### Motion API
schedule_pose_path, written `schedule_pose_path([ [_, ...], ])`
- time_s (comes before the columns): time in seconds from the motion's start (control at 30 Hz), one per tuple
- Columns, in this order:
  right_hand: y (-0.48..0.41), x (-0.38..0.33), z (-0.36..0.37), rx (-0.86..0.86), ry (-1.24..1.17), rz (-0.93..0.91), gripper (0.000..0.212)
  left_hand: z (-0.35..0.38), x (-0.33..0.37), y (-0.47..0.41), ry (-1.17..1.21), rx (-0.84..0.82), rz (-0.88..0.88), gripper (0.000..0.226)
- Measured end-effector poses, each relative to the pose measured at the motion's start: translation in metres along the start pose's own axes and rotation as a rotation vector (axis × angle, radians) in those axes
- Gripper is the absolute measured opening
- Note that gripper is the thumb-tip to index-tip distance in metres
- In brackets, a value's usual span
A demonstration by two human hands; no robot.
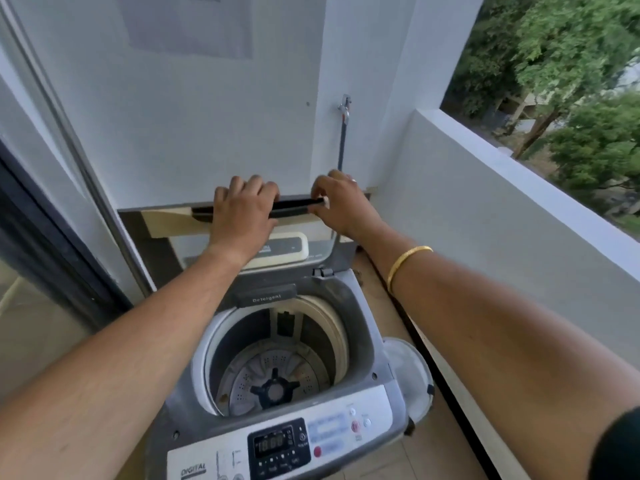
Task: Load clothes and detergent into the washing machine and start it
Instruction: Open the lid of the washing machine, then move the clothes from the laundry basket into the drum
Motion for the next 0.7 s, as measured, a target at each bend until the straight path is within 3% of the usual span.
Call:
schedule_pose_path([
  [0.2,0.034,0.076,-0.018,0.09,0.05,0.032,0.009,0.033,0.085,-0.008,0.073,0.001,0.117,0.035],
  [0.4,0.079,0.198,-0.017,0.023,0.085,0.172,0.011,0.086,0.189,-0.027,0.267,-0.097,0.187,0.009],
  [0.7,0.121,0.373,0.002,-0.124,0.089,0.304,0.016,0.21,0.334,-0.067,0.301,-0.406,0.094,0.041],
])
Point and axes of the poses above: each hand's wrist, its own y-axis away from the middle knuckle, its own z-axis out of the palm, x = y × z, the point moved 4 cm from there along -y, towards the middle knuckle, and after that the axes turned 1 degree about -x, right-handed, at the moved point
